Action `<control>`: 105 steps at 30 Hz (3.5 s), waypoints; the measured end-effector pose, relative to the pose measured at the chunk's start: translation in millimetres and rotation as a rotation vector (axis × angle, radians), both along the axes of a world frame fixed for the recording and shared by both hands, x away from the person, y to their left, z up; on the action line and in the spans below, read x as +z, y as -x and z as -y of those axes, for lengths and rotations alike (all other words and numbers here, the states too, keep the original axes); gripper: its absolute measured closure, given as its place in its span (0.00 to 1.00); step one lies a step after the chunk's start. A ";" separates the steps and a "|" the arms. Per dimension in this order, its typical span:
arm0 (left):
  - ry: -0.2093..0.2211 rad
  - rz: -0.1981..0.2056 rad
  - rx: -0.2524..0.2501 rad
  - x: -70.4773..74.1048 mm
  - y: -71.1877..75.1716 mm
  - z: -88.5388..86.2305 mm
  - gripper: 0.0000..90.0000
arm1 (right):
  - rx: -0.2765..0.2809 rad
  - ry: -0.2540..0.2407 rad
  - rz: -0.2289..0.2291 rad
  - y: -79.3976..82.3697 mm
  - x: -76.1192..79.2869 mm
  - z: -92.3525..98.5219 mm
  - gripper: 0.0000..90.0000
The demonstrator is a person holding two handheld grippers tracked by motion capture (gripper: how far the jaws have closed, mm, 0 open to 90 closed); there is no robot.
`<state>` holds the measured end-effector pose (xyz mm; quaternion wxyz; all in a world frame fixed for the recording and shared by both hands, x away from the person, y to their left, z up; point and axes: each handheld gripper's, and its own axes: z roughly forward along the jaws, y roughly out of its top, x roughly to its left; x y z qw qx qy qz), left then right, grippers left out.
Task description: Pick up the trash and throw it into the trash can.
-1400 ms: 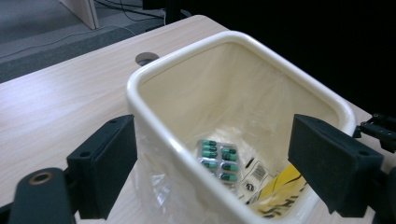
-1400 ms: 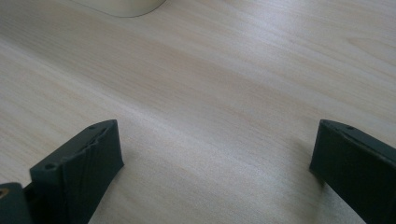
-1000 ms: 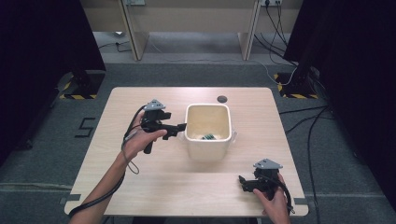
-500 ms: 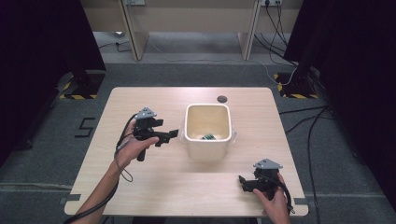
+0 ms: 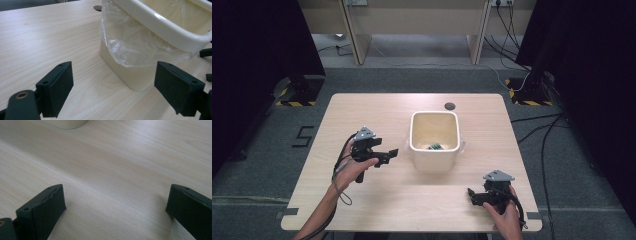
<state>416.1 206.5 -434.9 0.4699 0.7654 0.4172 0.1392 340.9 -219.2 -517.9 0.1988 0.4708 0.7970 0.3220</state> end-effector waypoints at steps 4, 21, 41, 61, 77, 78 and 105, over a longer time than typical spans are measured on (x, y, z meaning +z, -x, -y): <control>-0.006 0.010 0.006 -7.2 3.5 0.0 0.17 | 0.000 0.000 0.000 0.0 0.0 0.0 0.02; -0.039 0.012 0.002 -35.9 20.5 5.5 0.17 | 0.000 0.000 0.000 0.0 0.0 0.0 0.02; -0.102 -0.035 -0.006 -74.6 32.1 0.2 0.17 | 0.000 0.000 0.000 0.0 0.0 0.0 0.02; -0.144 -0.048 -0.015 -83.5 43.3 -0.5 0.17 | 0.000 0.000 0.000 0.0 0.0 0.0 0.02; -0.179 -0.050 -0.029 -87.6 55.1 -0.2 0.17 | 0.000 0.001 -0.001 0.1 0.1 0.0 0.02; -0.185 -0.049 -0.030 -87.6 56.2 0.0 0.17 | 0.000 0.001 -0.001 0.1 0.1 0.0 0.02; -0.233 -0.033 -0.028 -88.1 72.4 0.9 0.16 | 0.000 0.001 -0.001 0.1 0.1 0.0 0.02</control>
